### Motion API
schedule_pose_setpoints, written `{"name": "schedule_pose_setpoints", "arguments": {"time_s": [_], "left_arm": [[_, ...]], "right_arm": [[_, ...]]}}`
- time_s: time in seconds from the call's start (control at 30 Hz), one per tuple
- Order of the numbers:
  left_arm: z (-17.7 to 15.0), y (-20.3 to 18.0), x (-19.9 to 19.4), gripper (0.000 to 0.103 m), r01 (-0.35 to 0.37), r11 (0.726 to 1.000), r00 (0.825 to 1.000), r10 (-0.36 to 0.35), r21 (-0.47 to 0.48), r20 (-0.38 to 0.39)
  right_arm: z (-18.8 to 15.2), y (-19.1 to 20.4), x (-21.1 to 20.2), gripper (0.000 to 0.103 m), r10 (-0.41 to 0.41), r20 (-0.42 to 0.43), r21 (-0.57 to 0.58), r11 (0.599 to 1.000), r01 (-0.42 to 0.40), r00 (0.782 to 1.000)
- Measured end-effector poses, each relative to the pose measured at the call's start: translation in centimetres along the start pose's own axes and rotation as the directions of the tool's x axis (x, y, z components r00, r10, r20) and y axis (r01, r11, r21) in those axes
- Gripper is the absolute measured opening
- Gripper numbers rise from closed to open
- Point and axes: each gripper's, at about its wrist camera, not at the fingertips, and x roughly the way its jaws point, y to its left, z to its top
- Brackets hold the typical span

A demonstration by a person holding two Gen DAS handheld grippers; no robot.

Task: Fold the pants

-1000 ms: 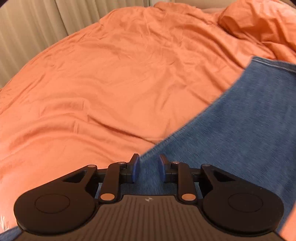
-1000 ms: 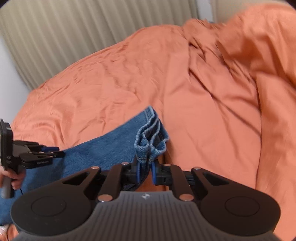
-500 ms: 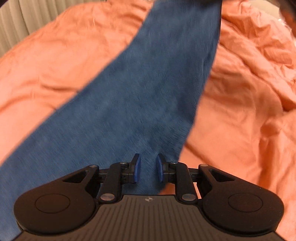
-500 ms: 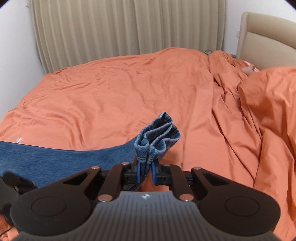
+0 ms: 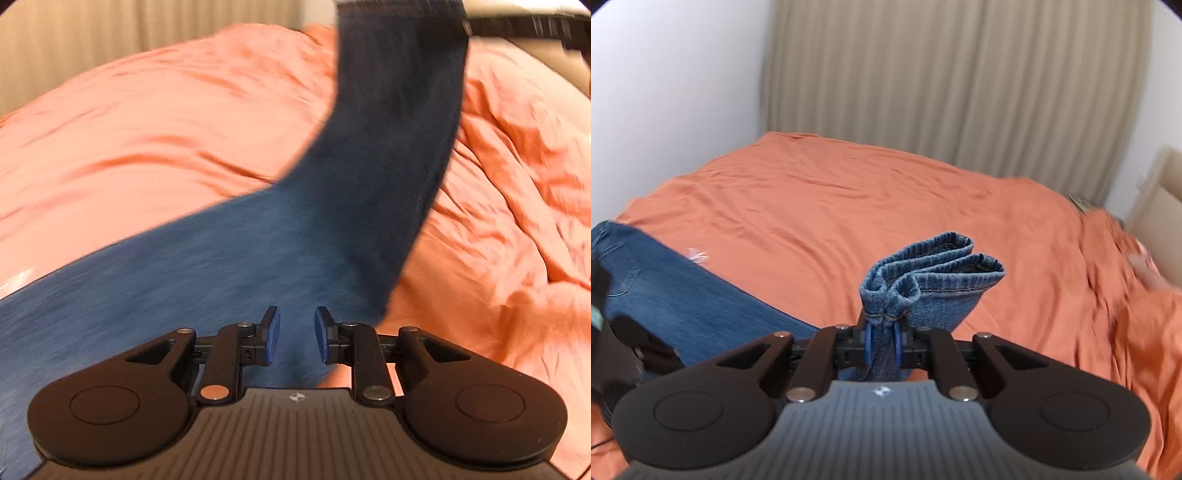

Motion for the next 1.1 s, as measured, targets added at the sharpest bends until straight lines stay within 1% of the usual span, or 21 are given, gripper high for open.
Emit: {"name": "schedule_pose_setpoints", "arguments": {"time_s": [0.1, 0.17, 0.27, 0.33, 0.43, 0.5, 0.57, 0.63, 0.67, 0.7, 0.77, 0.8, 0.87, 0.9, 0.93, 0.97, 1.0, 1.03, 1.1], "left_arm": [[-0.7, 3.2, -3.2, 0.03, -0.046, 0.996, 0.999, 0.048, -0.082, 0.024], [-1.5, 5.1, -5.0, 0.031, -0.071, 0.989, 0.996, 0.077, -0.131, 0.04], [-3.4, 7.0, -7.0, 0.031, -0.101, 0.976, 0.992, 0.113, -0.193, 0.051], [-4.5, 8.2, -7.7, 0.031, -0.112, 0.968, 0.991, 0.126, -0.223, 0.051], [-6.2, 9.9, -8.5, 0.031, -0.125, 0.954, 0.99, 0.14, -0.274, 0.035], [-7.7, 11.1, -8.8, 0.031, -0.132, 0.943, 0.989, 0.146, -0.307, 0.024], [-8.7, 12.2, -8.8, 0.031, -0.121, 0.934, 0.991, 0.135, -0.337, 0.019], [-9.3, 13.0, -8.7, 0.031, -0.103, 0.926, 0.993, 0.118, -0.364, 0.02], [-9.7, 13.4, -8.9, 0.031, -0.093, 0.924, 0.994, 0.109, -0.372, 0.024], [-10.0, 14.0, -8.9, 0.033, -0.082, 0.922, 0.995, 0.1, -0.379, 0.028], [-10.1, 14.3, -8.4, 0.037, -0.054, 0.918, 0.996, 0.075, -0.394, 0.039], [-10.0, 14.5, -8.1, 0.039, -0.038, 0.914, 0.997, 0.062, -0.403, 0.046], [-9.9, 15.0, -7.5, 0.043, -0.003, 0.903, 0.998, 0.033, -0.43, 0.062], [-9.8, 15.3, -7.3, 0.047, 0.017, 0.895, 0.997, 0.016, -0.446, 0.07], [-9.9, 15.6, -7.0, 0.052, 0.04, 0.884, 0.997, -0.003, -0.466, 0.08], [-9.8, 15.9, -6.7, 0.053, 0.064, 0.871, 0.996, -0.023, -0.486, 0.09], [-9.9, 16.0, -6.4, 0.054, 0.088, 0.859, 0.994, -0.043, -0.505, 0.1], [-9.9, 16.3, -6.0, 0.054, 0.109, 0.845, 0.992, -0.061, -0.524, 0.108], [-9.8, 16.8, -4.9, 0.054, 0.136, 0.813, 0.989, -0.083, -0.566, 0.118]], "right_arm": [[1.9, 3.7, 0.9, 0.006, 0.036, -0.009, -0.036, 0.999, -0.037, 0.999], [3.0, 6.1, 1.9, 0.006, 0.08, -0.016, -0.034, 0.996, -0.081, 0.997], [4.1, 9.9, 3.7, 0.006, 0.154, -0.031, -0.014, 0.988, -0.155, 0.988], [4.2, 12.8, 5.1, 0.006, 0.204, -0.048, -0.006, 0.979, -0.205, 0.978], [2.7, 17.6, 7.7, 0.006, 0.286, -0.102, -0.007, 0.958, -0.288, 0.953], [0.9, 21.2, 9.5, 0.006, 0.328, -0.168, -0.035, 0.94, -0.339, 0.93], [-1.6, 24.4, 10.9, 0.006, 0.346, -0.249, -0.069, 0.925, -0.373, 0.904], [-3.7, 26.9, 11.8, 0.007, 0.332, -0.316, -0.134, 0.912, -0.389, 0.889], [-4.7, 27.5, 12.2, 0.008, 0.327, -0.343, -0.161, 0.903, -0.398, 0.881], [-5.4, 28.1, 12.4, 0.015, 0.326, -0.368, -0.174, 0.896, -0.408, 0.871], [-6.6, 28.6, 13.0, 0.021, 0.331, -0.417, -0.175, 0.885, -0.432, 0.847], [-6.9, 28.7, 13.2, 0.022, 0.326, -0.43, -0.183, 0.882, -0.435, 0.842], [-6.8, 29.1, 13.4, 0.023, 0.317, -0.44, -0.201, 0.877, -0.437, 0.84], [-6.5, 28.9, 13.5, 0.029, 0.321, -0.445, -0.193, 0.877, -0.44, 0.836], [-6.1, 28.7, 13.5, 0.035, 0.335, -0.454, -0.171, 0.877, -0.45, 0.826], [-5.7, 28.4, 13.5, 0.045, 0.351, -0.462, -0.144, 0.876, -0.46, 0.814], [-5.1, 28.2, 13.5, 0.053, 0.366, -0.464, -0.122, 0.876, -0.467, 0.807], [-4.6, 27.8, 13.3, 0.055, 0.377, -0.461, -0.107, 0.875, -0.472, 0.803], [-3.8, 26.7, 12.6, 0.055, 0.387, -0.453, -0.091, 0.876, -0.474, 0.803]]}}
